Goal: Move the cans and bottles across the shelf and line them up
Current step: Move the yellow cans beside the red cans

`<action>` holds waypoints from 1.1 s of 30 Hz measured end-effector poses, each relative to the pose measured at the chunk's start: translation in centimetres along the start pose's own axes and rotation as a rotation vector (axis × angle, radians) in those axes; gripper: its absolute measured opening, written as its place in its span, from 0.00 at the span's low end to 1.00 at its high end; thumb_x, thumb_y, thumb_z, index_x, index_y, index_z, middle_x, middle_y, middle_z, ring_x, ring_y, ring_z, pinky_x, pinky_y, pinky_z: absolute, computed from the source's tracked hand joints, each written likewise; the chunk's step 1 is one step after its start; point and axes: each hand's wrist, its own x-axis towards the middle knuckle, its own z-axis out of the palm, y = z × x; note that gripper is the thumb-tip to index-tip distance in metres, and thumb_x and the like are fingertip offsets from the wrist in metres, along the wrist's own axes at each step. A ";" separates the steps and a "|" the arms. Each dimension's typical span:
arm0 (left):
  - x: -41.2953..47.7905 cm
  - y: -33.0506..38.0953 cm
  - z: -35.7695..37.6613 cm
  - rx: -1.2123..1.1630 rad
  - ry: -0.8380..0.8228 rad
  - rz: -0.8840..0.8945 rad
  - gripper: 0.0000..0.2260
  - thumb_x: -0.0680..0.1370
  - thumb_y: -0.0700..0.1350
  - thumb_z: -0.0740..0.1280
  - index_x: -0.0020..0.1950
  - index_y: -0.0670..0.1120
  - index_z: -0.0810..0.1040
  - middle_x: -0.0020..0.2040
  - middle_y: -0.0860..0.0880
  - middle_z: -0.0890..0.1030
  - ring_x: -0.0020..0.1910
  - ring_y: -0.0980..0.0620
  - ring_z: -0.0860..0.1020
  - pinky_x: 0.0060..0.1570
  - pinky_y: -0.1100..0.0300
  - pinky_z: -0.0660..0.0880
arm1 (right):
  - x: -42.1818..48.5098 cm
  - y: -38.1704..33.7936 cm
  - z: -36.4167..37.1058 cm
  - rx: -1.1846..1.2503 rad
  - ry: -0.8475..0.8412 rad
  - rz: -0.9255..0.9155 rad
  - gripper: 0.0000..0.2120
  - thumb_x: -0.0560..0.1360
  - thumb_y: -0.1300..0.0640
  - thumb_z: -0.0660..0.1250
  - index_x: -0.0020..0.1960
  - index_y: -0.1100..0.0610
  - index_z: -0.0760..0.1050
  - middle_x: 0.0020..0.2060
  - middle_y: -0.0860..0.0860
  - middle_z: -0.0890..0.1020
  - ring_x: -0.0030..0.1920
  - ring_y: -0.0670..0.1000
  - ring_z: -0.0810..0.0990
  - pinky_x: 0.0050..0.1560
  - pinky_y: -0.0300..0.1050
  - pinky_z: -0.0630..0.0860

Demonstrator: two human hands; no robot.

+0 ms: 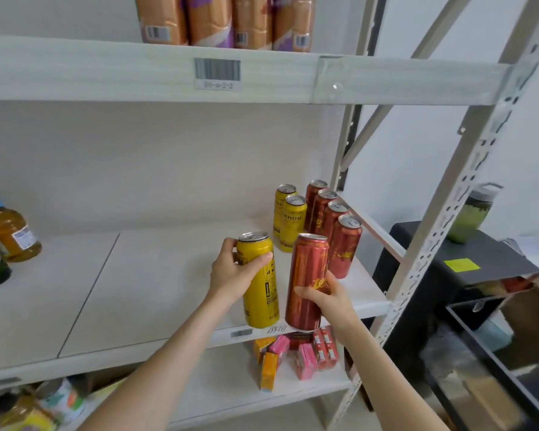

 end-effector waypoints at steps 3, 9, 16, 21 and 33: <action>1.0 0.7 2.6 0.021 -0.018 0.018 0.30 0.57 0.70 0.72 0.51 0.55 0.72 0.47 0.53 0.83 0.47 0.51 0.82 0.50 0.45 0.81 | 0.6 0.0 -2.8 0.005 0.018 -0.005 0.23 0.66 0.57 0.78 0.58 0.48 0.75 0.51 0.51 0.83 0.53 0.52 0.82 0.48 0.46 0.78; 4.1 1.0 7.0 0.071 -0.062 0.072 0.25 0.61 0.65 0.75 0.51 0.55 0.72 0.47 0.57 0.81 0.47 0.55 0.81 0.50 0.49 0.81 | 2.3 0.2 -6.8 -0.020 0.061 -0.047 0.22 0.68 0.58 0.77 0.56 0.44 0.73 0.50 0.46 0.82 0.52 0.47 0.81 0.44 0.37 0.73; 6.3 0.1 10.4 0.141 -0.037 0.096 0.23 0.66 0.58 0.78 0.53 0.54 0.72 0.50 0.53 0.82 0.50 0.50 0.80 0.52 0.47 0.79 | 4.0 1.6 -10.0 -0.056 0.098 -0.074 0.29 0.61 0.51 0.76 0.60 0.44 0.72 0.52 0.44 0.82 0.52 0.44 0.81 0.45 0.35 0.74; 7.4 -0.4 11.9 0.168 0.015 0.111 0.24 0.66 0.57 0.79 0.54 0.53 0.71 0.50 0.54 0.81 0.50 0.49 0.80 0.52 0.48 0.79 | 5.3 2.3 -11.6 -0.097 0.128 -0.062 0.29 0.60 0.51 0.77 0.58 0.45 0.72 0.50 0.43 0.82 0.52 0.44 0.81 0.44 0.34 0.72; 9.5 -1.7 13.7 0.096 0.036 0.166 0.29 0.59 0.65 0.75 0.53 0.55 0.71 0.49 0.61 0.81 0.49 0.55 0.82 0.52 0.47 0.80 | 8.1 4.7 -13.2 -0.123 0.119 -0.092 0.31 0.60 0.54 0.80 0.60 0.44 0.72 0.50 0.40 0.82 0.53 0.40 0.79 0.46 0.31 0.72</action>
